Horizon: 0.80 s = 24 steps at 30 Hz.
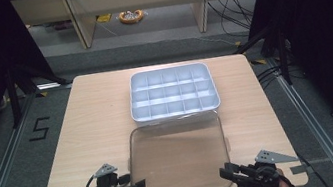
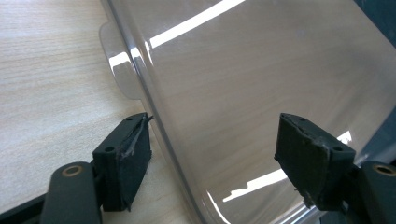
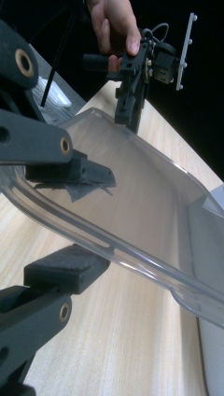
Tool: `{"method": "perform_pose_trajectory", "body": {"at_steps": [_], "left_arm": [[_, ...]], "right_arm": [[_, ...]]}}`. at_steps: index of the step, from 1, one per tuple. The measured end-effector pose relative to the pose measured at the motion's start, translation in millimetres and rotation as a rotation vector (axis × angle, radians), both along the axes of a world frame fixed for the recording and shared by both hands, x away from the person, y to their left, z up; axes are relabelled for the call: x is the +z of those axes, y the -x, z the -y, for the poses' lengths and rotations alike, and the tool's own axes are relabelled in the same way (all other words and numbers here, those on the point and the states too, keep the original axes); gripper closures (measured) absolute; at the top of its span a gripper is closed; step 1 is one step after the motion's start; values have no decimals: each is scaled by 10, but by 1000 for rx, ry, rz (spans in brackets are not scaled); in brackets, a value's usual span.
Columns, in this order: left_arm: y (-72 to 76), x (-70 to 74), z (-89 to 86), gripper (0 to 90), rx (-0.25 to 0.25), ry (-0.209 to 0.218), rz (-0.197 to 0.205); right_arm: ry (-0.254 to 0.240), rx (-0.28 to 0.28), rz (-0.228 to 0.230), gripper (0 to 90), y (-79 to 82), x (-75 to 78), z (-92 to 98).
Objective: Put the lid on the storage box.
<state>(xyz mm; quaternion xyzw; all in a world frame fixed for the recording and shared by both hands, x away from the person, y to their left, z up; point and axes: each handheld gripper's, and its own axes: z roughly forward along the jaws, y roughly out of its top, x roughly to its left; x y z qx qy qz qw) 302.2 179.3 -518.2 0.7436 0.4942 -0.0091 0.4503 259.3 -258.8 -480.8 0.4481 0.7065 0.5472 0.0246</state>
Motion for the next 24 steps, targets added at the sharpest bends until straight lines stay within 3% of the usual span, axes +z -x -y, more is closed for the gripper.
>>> {"method": "perform_pose_trajectory", "body": {"at_steps": [1,3,4,6,9,10,11,12,13,15,16,18,19,20,21,23,24], "left_arm": [[-29,1,-33,256,-9,22,-25],[-82,-19,-106,275,9,91,-68],[-100,-29,-146,300,-9,95,-72],[-112,-40,-158,312,-8,118,-77],[-90,-44,-113,325,-23,102,-51],[-82,-46,-98,333,-32,103,-51],[-71,-42,-86,338,-26,91,-45],[-66,-41,-82,373,-25,70,-32],[-69,-46,-95,464,-30,62,-23],[-78,-64,-118,502,-11,90,-45],[-78,-69,-127,521,-8,95,-46],[-61,-62,-122,559,3,86,-26],[-54,-58,-120,572,5,88,-18],[-50,-50,-123,572,5,90,-7],[-43,-36,-126,582,11,87,0],[-33,-13,-147,600,19,92,21],[-25,3,-151,625,28,96,29]], "right_arm": [[-17,-5,-38,616,32,19,-14],[-16,3,-30,617,36,18,-10],[4,15,10,617,12,-3,6],[20,19,10,619,18,-1,8],[21,23,-5,620,44,21,2],[21,34,22,620,29,14,8],[25,12,-24,619,56,26,2],[33,27,14,619,29,3,19],[27,2,-1,619,9,-29,49],[55,-2,4,618,-14,-41,77],[31,-14,-41,618,-8,-48,84],[131,-46,-45,619,-34,-78,103],[126,-75,-79,620,-28,-97,83],[126,-75,-79,620,-28,-97,83],[148,-61,-51,624,-48,-119,108],[146,-69,-78,637,-25,-95,85],[184,-62,-45,647,-35,-88,81]]}}
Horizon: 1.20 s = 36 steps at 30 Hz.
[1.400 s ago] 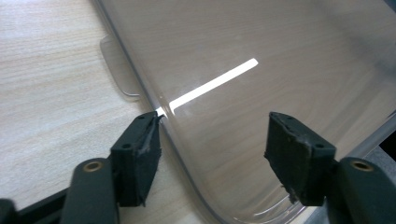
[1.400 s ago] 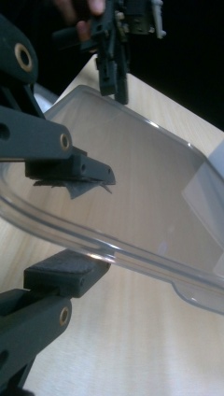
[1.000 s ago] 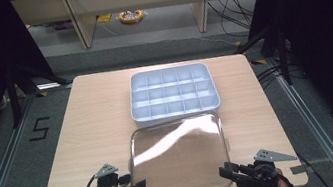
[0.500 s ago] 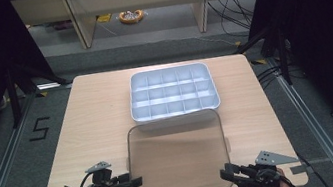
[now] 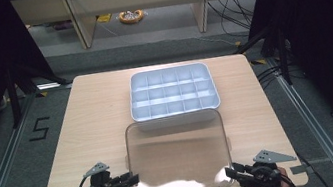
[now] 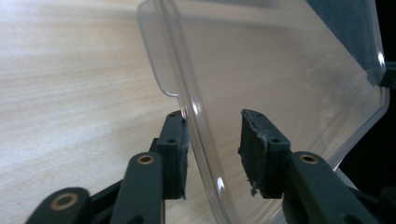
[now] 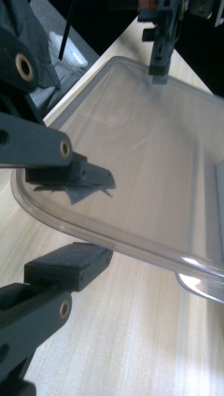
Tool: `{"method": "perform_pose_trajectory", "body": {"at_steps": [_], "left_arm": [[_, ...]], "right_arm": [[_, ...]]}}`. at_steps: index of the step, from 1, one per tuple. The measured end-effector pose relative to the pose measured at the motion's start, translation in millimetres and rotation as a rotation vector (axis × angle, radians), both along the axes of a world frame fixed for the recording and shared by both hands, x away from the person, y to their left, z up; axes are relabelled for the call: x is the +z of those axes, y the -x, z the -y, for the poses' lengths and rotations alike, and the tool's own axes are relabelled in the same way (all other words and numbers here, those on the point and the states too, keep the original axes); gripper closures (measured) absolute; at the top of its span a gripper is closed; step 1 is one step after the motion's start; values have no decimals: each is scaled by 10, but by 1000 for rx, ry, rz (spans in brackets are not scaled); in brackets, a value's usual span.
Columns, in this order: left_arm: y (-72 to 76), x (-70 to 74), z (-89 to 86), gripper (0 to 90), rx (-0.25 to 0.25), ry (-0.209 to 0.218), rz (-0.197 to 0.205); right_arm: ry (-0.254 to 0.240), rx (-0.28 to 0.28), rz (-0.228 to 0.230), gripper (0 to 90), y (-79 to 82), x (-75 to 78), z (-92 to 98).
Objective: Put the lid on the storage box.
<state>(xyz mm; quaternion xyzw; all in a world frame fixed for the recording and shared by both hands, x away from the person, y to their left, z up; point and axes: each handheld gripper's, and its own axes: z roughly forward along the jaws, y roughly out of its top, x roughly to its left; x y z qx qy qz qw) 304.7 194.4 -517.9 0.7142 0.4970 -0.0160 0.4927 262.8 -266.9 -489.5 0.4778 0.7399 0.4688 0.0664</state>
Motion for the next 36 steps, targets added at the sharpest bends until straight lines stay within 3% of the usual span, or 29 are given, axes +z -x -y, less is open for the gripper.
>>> {"method": "perform_pose_trajectory", "body": {"at_steps": [2,4,5,6,7,8,10,12,13,14,16,18,21,22,23,25,26,28,29,30,31,33,36], "left_arm": [[20,34,-4,635,0,-13,26],[48,64,19,644,-1,-30,54],[59,72,31,644,-2,-40,64],[60,72,32,644,-8,-40,66],[62,72,36,645,-11,-41,59],[63,71,38,645,-14,-46,57],[72,79,53,644,-12,-49,61],[86,103,75,644,-11,-63,85],[96,120,84,645,-10,-65,98],[103,139,92,646,-4,-71,110],[111,176,98,647,-10,-78,136],[114,195,104,646,-4,-87,153],[106,229,108,644,9,-88,162],[105,250,111,641,13,-96,169],[98,270,107,638,12,-98,180],[85,315,108,637,23,-100,192],[70,330,109,637,26,-84,201],[43,374,103,636,25,-88,210],[25,389,108,635,31,-88,217],[-1,404,116,636,32,-89,217],[-23,419,121,635,32,-100,216],[-79,436,150,629,34,-92,218],[-165,478,195,627,37,-96,219]], "right_arm": [[-2,-2,16,654,-5,-15,-12],[16,-35,-40,662,30,4,-28],[16,-24,-16,663,14,-6,-15],[8,-36,-35,665,24,-2,-19],[14,-29,-6,666,5,-15,-7],[-11,-50,-19,665,14,-20,-19],[-9,-64,-32,665,14,-18,-18],[26,-48,3,665,0,-25,11],[6,-62,-31,665,19,-16,-15],[9,-71,-37,665,22,-9,-20],[42,-64,4,666,-4,-26,6],[51,-64,9,668,-4,-18,1],[12,-85,-5,675,2,-6,-37],[25,-95,-19,674,1,6,-31],[27,-84,13,675,-28,-3,-14],[7,-94,-16,675,-18,32,-32],[26,-84,15,676,-39,34,-16],[9,-87,12,677,-62,52,-24],[-23,-94,-2,677,-68,70,-36],[4,-95,17,677,-103,74,-15],[-29,-110,-12,678,-107,91,-35],[-13,-110,37,678,-190,123,6],[-27,-118,48,677,-236,155,20]]}}
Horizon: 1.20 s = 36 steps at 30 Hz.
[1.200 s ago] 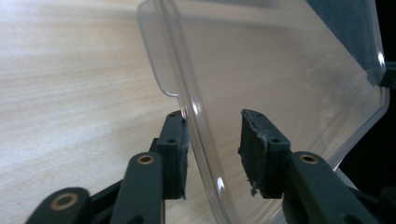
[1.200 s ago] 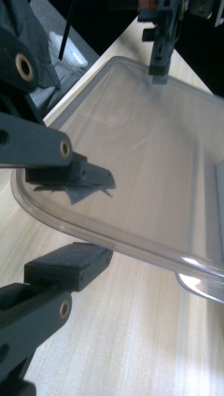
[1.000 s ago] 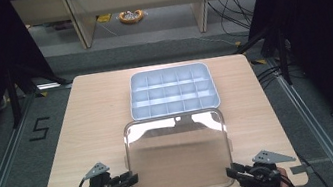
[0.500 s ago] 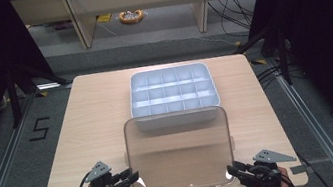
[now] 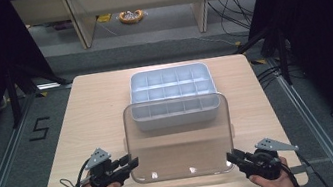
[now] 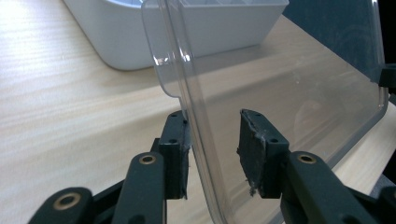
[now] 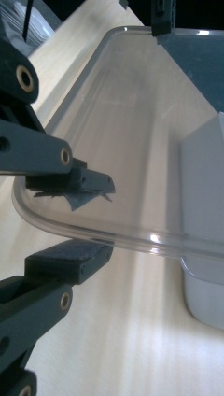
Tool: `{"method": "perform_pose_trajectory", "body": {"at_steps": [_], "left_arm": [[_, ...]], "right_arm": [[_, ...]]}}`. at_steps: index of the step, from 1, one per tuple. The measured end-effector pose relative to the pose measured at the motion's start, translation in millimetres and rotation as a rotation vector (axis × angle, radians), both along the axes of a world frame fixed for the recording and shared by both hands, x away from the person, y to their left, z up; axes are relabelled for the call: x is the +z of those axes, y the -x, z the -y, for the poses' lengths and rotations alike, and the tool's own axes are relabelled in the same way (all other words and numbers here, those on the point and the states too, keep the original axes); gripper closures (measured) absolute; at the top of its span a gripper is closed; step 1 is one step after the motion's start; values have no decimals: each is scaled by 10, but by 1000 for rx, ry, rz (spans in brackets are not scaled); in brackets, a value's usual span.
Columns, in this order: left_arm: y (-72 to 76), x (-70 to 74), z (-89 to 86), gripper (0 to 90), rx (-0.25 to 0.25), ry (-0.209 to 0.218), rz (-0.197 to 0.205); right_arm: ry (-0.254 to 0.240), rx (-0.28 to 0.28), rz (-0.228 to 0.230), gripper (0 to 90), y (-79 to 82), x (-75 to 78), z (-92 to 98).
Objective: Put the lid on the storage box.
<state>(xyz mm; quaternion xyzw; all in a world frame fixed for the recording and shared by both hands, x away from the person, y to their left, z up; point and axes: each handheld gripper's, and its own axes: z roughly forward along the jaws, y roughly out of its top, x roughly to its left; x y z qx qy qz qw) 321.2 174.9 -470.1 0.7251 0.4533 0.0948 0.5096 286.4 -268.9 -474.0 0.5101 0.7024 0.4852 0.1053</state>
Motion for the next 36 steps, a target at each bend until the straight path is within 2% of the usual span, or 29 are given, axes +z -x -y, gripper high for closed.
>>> {"method": "perform_pose_trajectory", "body": {"at_steps": [1,3,4,5,7,8,9,10,12,13,14,16,17,18,21,22,25,27,28,32,34,35,36], "left_arm": [[-17,9,14,626,2,8,2],[-57,41,27,624,3,-2,4],[-76,54,40,624,6,5,4],[-97,72,39,624,7,-5,7],[-139,97,49,622,18,-9,9],[-164,105,50,622,18,-5,12],[-187,113,51,622,18,0,14],[-202,125,53,622,29,-6,13],[-239,138,56,621,31,1,10],[-258,144,51,621,31,1,12],[-275,150,53,621,39,9,12],[-311,160,40,621,43,7,7],[-333,157,43,621,42,20,12],[-351,170,38,620,44,13,8],[-399,204,42,621,50,16,10],[-420,223,47,621,51,17,12],[-496,296,60,623,60,16,24],[-557,350,75,624,65,11,30],[-592,373,81,625,64,9,37],[-736,458,118,626,86,12,41],[-810,491,133,628,92,22,45],[-850,508,142,629,95,27,48],[-886,528,147,630,98,28,47]], "right_arm": [[-12,-5,-5,676,-25,24,9],[2,3,15,675,-84,47,39],[-21,-21,-3,675,-90,72,31],[-9,-12,28,675,-163,85,53],[-7,-7,33,674,-214,111,53],[-7,-7,33,674,-214,111,53],[-15,-22,1,674,-214,142,35],[-5,-9,37,674,-268,135,49],[2,-15,37,671,-321,158,44],[-22,-33,18,668,-331,172,13],[0,-13,46,666,-381,171,38],[-27,-30,13,666,-407,209,11],[-9,-17,39,666,-446,212,26],[-17,-24,29,666,-452,237,9],[-13,-9,55,666,-536,289,18],[-16,-29,45,665,-580,334,7],[-20,-25,51,665,-644,368,10],[-5,-19,67,664,-720,397,18],[-21,-32,49,663,-742,423,8],[-10,-39,73,660,-959,509,33],[-13,-47,79,660,-1005,522,36],[-26,-58,63,660,-1032,551,27],[-17,-59,83,660,-1088,558,38]]}}
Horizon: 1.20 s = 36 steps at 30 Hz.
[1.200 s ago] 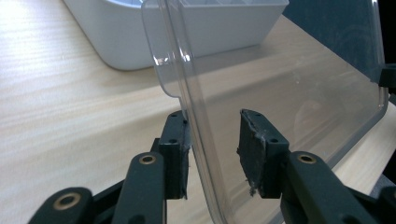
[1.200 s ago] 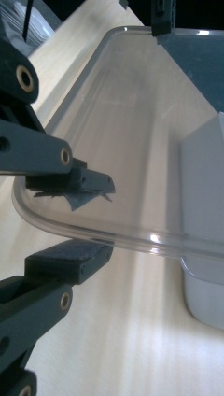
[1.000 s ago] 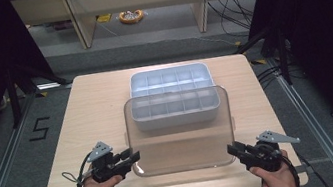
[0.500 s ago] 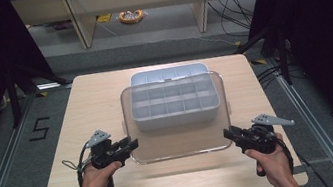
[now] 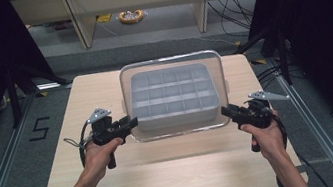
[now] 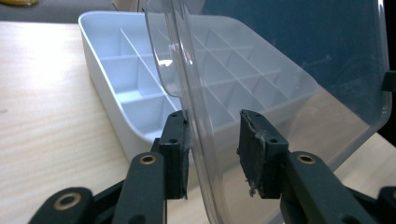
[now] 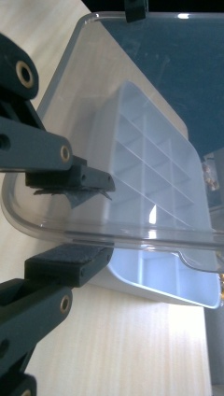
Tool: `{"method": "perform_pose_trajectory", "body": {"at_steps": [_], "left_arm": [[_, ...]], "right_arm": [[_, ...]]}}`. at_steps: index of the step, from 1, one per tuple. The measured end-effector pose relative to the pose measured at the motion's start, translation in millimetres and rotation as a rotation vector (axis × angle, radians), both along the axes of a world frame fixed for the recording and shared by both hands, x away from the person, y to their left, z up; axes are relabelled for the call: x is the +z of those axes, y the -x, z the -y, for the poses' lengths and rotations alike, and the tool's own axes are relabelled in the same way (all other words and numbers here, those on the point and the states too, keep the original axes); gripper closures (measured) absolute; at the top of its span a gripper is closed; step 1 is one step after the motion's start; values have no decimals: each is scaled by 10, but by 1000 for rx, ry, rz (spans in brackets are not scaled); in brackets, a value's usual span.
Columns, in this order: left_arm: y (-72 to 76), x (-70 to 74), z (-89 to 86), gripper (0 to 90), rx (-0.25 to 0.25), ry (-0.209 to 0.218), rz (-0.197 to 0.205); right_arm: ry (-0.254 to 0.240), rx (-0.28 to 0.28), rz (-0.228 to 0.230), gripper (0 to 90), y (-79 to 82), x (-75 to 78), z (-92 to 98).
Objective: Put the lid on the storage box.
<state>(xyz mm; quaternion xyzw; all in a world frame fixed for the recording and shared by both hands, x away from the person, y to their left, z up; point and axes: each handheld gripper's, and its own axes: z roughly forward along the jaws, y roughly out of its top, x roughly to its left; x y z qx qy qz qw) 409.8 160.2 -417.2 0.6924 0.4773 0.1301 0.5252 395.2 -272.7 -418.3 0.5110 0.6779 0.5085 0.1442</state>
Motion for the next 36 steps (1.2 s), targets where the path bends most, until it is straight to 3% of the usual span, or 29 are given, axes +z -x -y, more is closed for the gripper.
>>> {"method": "perform_pose_trajectory", "body": {"at_steps": [4,5,6,9,14,15,16,19,20,23,25,28,29,30,32,33,34,36], "left_arm": [[-155,59,27,628,12,-1,-1],[-193,72,29,626,11,-5,-2],[-229,81,33,626,13,-6,-3],[-331,94,41,623,28,-8,-7],[-510,69,41,608,54,2,-22],[-539,65,38,606,60,-1,-28],[-570,59,39,605,66,7,-29],[-652,60,43,604,78,5,-37],[-681,58,48,603,77,2,-36],[-756,44,68,600,90,6,-40],[-791,38,77,599,92,-1,-46],[-829,16,94,599,100,1,-54],[-840,8,97,598,96,0,-60],[-849,-2,104,598,99,4,-63],[-864,-21,117,598,103,5,-66],[-871,-27,121,598,102,2,-72],[-879,-37,127,598,100,2,-71],[-889,-55,127,598,106,1,-77]], "right_arm": [[-13,-11,12,659,-158,81,13],[-31,-25,-15,659,-174,114,-8],[-3,-14,20,659,-230,121,11],[-3,-23,25,659,-348,142,2],[-31,-50,-11,659,-466,161,-70],[-3,-40,22,659,-515,138,-57],[-25,-49,-3,659,-519,147,-81],[-19,-51,-1,656,-610,105,-81],[-35,-68,-28,654,-619,101,-104],[-21,-62,-18,650,-701,41,-93],[-32,-83,-50,643,-738,11,-116],[-22,-87,-45,641,-776,-22,-102],[-52,-89,-76,640,-772,-19,-114],[-19,-82,-50,640,-799,-41,-91],[-15,-86,-47,638,-828,-72,-82],[-50,-97,-82,636,-816,-64,-104],[-17,-87,-50,634,-851,-98,-77],[-47,-104,-89,633,-842,-103,-97]]}}
